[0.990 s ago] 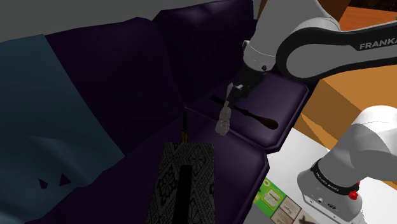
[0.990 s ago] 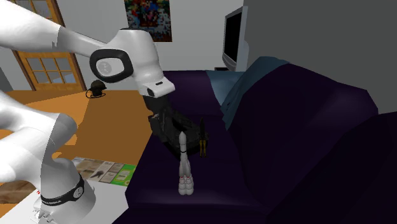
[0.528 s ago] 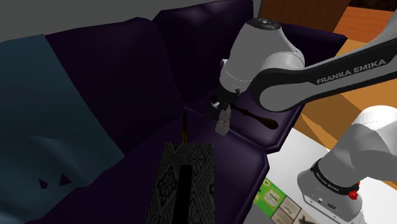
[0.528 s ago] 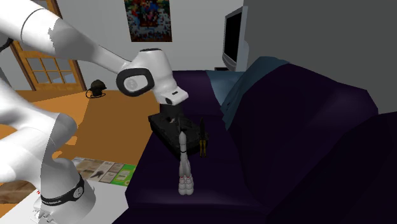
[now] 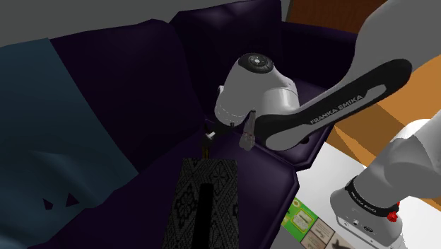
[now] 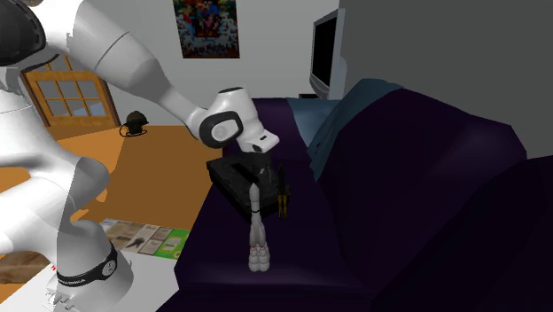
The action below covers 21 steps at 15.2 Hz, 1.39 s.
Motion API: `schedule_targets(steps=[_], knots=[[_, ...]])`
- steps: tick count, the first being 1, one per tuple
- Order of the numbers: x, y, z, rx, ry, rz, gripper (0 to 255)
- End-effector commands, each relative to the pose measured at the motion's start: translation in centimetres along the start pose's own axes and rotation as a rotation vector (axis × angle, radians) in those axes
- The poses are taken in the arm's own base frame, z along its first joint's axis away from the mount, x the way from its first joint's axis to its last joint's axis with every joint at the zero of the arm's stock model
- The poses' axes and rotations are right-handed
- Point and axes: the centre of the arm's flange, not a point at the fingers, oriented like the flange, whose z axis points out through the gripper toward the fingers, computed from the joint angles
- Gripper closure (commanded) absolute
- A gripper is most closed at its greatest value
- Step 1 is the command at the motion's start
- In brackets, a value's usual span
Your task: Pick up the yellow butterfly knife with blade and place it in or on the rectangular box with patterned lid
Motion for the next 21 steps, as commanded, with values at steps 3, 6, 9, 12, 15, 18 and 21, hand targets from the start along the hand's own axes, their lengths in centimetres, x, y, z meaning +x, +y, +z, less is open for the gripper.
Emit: schedule_targets(steps=[3, 6, 9, 12, 15, 18, 21], knots=[[0.3, -1.2, 2.2, 0.006, 0.016, -0.005, 0], [0.4, -1.2, 3.8, 0.006, 0.016, -0.005, 0], [0.4, -1.2, 5.1, 0.006, 0.016, -0.005, 0], [0.4, -1.2, 5.1, 0.006, 0.016, -0.005, 0], [0.4, -1.2, 5.1, 0.006, 0.016, -0.005, 0], [0.4, -1.2, 5.1, 0.006, 0.016, -0.005, 255], [0.4, -1.2, 5.1, 0.006, 0.016, -0.005, 255]])
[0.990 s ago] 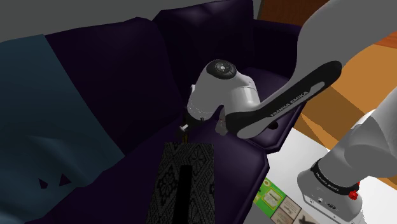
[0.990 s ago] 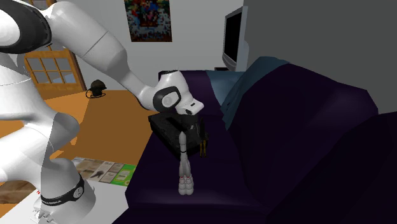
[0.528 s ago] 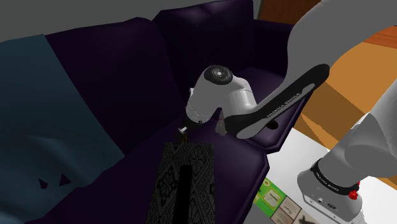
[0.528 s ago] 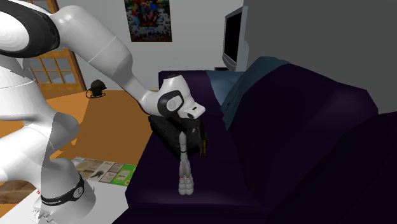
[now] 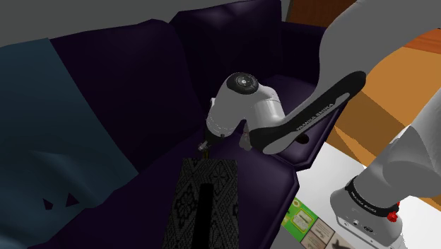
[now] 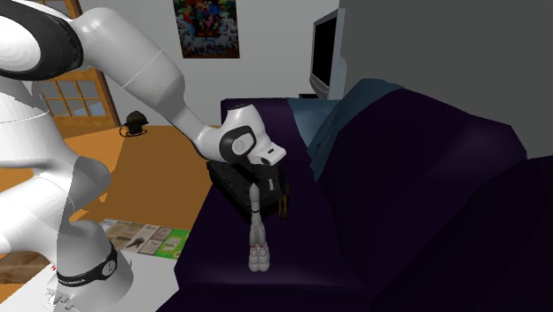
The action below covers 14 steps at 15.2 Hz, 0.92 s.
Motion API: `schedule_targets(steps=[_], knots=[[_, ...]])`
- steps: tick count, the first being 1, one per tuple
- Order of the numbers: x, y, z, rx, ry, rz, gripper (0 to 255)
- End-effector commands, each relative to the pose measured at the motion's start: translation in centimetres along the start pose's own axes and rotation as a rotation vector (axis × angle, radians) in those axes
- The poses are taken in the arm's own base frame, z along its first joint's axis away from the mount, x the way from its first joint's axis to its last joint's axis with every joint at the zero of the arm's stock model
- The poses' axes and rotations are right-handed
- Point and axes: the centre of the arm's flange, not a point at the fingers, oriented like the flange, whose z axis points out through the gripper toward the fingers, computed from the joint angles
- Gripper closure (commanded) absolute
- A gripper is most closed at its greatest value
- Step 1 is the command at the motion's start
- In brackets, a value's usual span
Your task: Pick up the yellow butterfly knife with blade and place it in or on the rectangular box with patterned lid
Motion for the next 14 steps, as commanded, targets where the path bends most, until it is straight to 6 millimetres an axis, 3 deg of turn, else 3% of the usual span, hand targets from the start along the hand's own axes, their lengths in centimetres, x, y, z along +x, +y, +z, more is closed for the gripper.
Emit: schedule_targets(steps=[1, 5, 14], knots=[[0.0, 0.0, 0.0, 0.0, 0.0, 0.0, 255], [0.0, 0.0, 0.0, 0.0, 0.0, 0.0, 255], [1.7, -0.1, -4.4, 0.0, 0.0, 0.0, 255]])
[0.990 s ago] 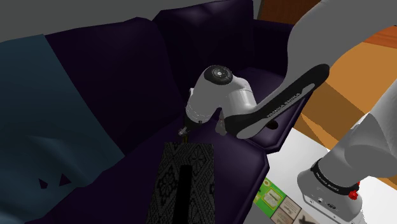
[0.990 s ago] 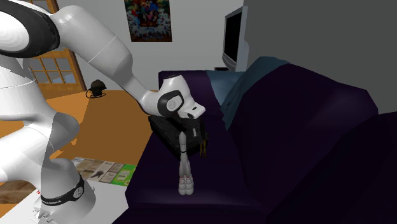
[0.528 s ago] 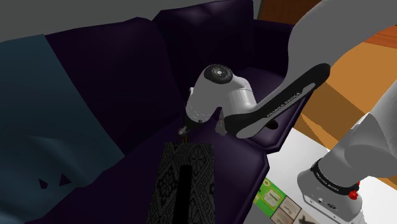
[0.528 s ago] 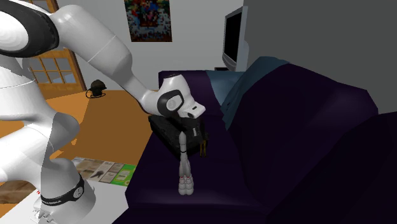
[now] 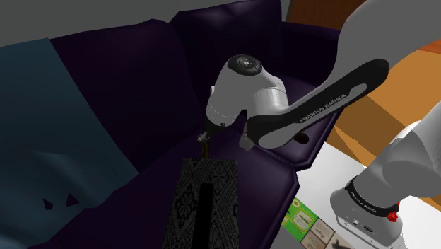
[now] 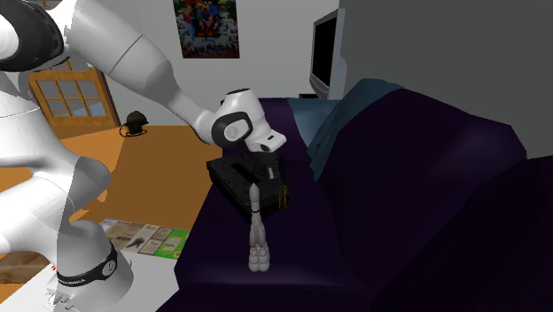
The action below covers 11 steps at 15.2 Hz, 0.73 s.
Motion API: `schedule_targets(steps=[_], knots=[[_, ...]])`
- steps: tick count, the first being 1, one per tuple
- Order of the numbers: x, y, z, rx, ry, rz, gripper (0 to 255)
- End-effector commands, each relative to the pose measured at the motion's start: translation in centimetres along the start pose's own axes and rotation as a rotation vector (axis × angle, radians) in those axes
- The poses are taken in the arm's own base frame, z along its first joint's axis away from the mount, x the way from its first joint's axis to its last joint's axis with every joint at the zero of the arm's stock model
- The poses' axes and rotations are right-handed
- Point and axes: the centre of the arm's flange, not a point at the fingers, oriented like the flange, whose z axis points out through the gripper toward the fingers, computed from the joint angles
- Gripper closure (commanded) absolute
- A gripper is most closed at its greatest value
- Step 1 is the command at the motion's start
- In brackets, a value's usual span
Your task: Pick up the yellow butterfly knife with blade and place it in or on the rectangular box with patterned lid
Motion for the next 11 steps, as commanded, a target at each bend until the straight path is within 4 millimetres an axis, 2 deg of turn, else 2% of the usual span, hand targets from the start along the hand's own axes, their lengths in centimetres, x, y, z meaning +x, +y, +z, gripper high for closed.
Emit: schedule_targets(steps=[1, 11], knots=[[0.4, 0.0, -1.0, 0.001, -0.001, 0.0, 255], [2.2, -0.2, -5.9, 0.001, -0.001, 0.0, 255]])
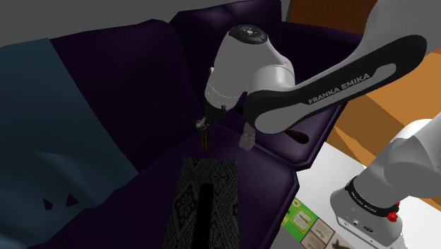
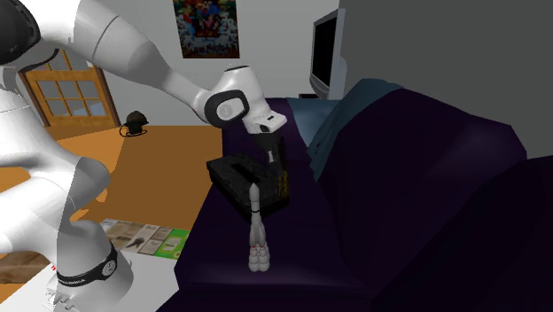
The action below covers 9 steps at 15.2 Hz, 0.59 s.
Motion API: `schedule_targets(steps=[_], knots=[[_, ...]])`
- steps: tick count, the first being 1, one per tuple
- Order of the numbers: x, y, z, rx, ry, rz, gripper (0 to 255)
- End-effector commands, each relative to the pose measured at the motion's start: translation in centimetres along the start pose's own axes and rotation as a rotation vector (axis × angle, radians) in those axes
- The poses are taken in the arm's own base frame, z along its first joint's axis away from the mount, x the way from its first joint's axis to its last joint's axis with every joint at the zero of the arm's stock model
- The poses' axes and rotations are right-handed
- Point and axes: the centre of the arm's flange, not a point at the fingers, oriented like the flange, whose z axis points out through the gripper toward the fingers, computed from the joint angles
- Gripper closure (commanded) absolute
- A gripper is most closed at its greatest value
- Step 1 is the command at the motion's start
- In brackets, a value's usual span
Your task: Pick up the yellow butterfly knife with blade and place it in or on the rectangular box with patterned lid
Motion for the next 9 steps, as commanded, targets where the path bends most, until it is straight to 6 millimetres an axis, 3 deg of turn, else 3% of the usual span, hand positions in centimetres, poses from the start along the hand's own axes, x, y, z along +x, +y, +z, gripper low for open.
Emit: schedule_targets(steps=[1, 9], knots=[[0.4, 0.0, -1.0, 0.0, 0.0, 0.0, 255], [1.8, -0.1, -4.9, 0.0, 0.0, 0.0, 255]])
